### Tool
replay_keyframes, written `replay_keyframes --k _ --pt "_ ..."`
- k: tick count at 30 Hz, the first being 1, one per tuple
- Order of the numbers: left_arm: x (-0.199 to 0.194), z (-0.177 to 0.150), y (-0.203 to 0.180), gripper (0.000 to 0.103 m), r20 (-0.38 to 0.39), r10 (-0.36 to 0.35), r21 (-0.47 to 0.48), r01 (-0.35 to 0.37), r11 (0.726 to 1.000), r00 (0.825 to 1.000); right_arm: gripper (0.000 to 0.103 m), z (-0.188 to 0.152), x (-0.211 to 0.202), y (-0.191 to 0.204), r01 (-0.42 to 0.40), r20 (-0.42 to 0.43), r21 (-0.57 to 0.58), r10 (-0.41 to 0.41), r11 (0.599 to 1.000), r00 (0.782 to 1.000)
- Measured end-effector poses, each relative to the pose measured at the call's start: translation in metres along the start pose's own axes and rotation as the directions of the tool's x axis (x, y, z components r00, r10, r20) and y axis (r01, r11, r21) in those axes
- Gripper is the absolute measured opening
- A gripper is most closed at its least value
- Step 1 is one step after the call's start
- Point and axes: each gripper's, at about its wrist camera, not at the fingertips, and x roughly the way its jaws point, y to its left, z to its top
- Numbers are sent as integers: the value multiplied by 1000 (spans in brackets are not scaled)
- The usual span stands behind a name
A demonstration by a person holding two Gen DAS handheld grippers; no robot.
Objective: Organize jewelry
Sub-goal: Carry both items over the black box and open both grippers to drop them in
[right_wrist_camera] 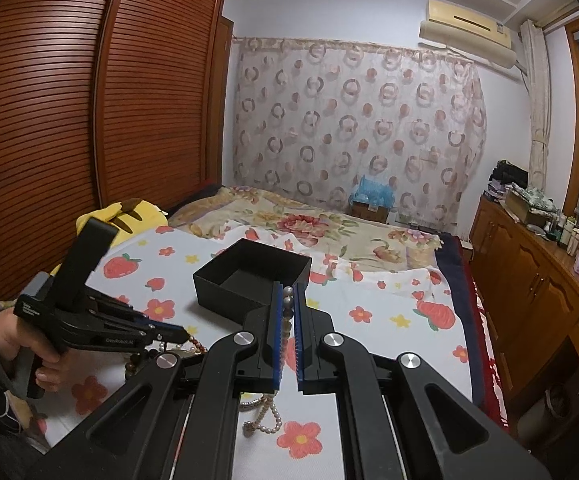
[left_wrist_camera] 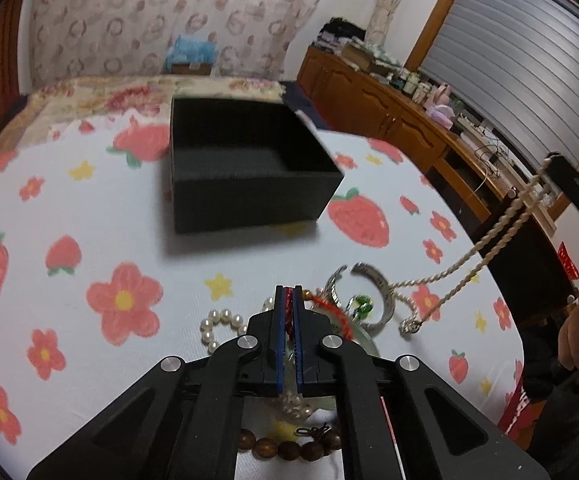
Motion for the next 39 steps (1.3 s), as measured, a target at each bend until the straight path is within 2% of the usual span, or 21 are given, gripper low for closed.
replay_keyframes --k 7,14,24,32,35,39 --pt "-23 20 -7 2 79 36 41 -40 998 996 6 18 2 2 -2 32 -13 3 1000 999" --pt "-37 39 0 2 124 73 46 -79 996 990 6 64 2 3 -1 85 -52 6 999 996" --pt "-43 60 8 2 163 148 70 -161 984 975 6 119 45 9 4 93 -77 3 997 996" --pt "-37 74 17 2 172 182 69 -196 978 968 6 140 101 10 -6 32 -61 8 998 999" --pt "-33 80 18 2 175 195 74 -210 975 965 6 133 122 11 -8 -10 -55 8 998 1000" --pt "-26 88 19 2 178 205 73 -221 973 962 6 102 154 6 -35 -103 -16 34 999 994"
